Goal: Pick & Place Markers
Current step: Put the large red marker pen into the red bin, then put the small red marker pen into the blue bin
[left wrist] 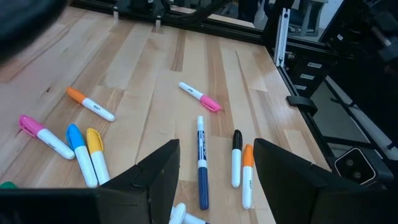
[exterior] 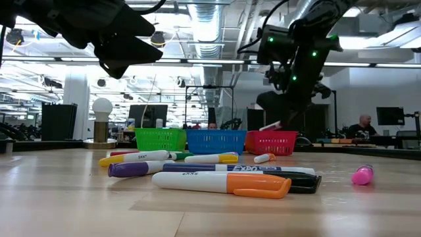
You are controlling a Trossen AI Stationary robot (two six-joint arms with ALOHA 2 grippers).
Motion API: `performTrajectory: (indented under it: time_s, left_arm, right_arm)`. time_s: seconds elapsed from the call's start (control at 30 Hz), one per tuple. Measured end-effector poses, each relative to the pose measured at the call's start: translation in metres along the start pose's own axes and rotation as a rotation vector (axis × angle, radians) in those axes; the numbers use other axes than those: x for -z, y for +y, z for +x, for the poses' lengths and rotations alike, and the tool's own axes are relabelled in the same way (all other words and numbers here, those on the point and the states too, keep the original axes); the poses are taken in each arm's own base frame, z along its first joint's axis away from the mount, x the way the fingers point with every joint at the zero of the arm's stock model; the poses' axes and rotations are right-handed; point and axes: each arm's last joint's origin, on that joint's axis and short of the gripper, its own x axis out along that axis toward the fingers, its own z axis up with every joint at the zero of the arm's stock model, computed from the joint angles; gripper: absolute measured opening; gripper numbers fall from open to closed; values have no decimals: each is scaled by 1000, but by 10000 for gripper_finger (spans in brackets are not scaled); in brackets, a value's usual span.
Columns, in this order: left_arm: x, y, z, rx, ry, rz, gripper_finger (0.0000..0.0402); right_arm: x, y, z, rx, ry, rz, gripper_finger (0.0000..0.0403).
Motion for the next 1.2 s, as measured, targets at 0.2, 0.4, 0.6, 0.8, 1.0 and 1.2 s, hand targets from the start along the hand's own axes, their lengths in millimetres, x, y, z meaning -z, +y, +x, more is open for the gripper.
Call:
performTrajectory:
  time_s: [0.2, 0.4, 0.6, 0.8, 1.0, 1.2]
  left_arm:
    - [0, 0, 0, 1, -4, -2, 205]
    - [0, 0, 0, 2, -4, -2, 205]
    - [-1, 0, 0, 2, -5, -2, 205]
    - [-1, 0, 0, 2, -6, -2, 205]
    - [0, 0, 0, 2, -5, 3, 205]
    - [2, 1, -1, 0, 2, 9, 205]
  right_arm:
    - [2, 4, 5, 6, 2, -5, 60]
    - [2, 4, 5, 5, 1, -5, 73]
    - [2, 5, 4, -17, 15, -28, 124]
    - [2, 5, -1, 3, -23, -35, 169]
    - [0, 0, -30, -22, -110, -55, 164]
    - [3, -6, -80, -204, -200, -165, 136]
